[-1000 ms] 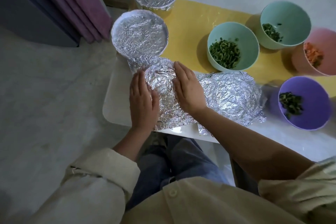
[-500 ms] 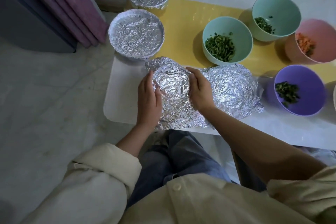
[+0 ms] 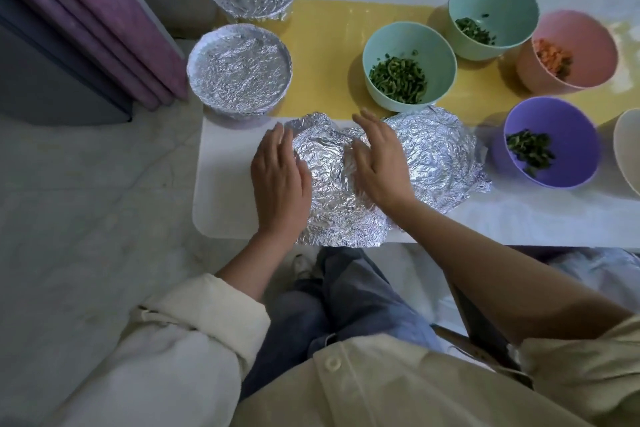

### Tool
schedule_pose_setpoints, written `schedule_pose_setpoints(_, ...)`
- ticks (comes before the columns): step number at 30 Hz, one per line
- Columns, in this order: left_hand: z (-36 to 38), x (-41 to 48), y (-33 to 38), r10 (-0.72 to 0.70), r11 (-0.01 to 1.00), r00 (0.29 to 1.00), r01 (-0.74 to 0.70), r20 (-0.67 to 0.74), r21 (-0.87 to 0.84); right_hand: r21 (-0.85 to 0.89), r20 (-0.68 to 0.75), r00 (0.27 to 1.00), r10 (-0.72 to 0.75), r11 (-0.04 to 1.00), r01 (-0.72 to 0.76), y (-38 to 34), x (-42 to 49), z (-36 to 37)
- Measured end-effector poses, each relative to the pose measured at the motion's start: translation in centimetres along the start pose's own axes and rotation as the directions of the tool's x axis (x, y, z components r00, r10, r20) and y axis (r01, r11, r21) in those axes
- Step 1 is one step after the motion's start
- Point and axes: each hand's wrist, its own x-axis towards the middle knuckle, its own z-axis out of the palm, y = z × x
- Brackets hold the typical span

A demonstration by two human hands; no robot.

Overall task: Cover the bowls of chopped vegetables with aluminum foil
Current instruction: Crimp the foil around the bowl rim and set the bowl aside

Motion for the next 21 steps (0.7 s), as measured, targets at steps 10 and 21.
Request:
schedule_pose_setpoints(10, 1.2, 0.0, -0.1, 0.040, 0.999, 0.996, -0.039, 0.075, -0.009, 0.100, 0.074, 0.997, -0.037, 0.995, 0.029, 1.0, 0.7, 1.7)
schedule_pose_setpoints(21, 1.8, 0.7, -1.3, -0.353, 0.859, 0.935, 0.340, 0.039, -0.383, 0.494, 0.325, 0.891, 0.317, 0.747, -0.446, 1.4, 0.9, 1.5)
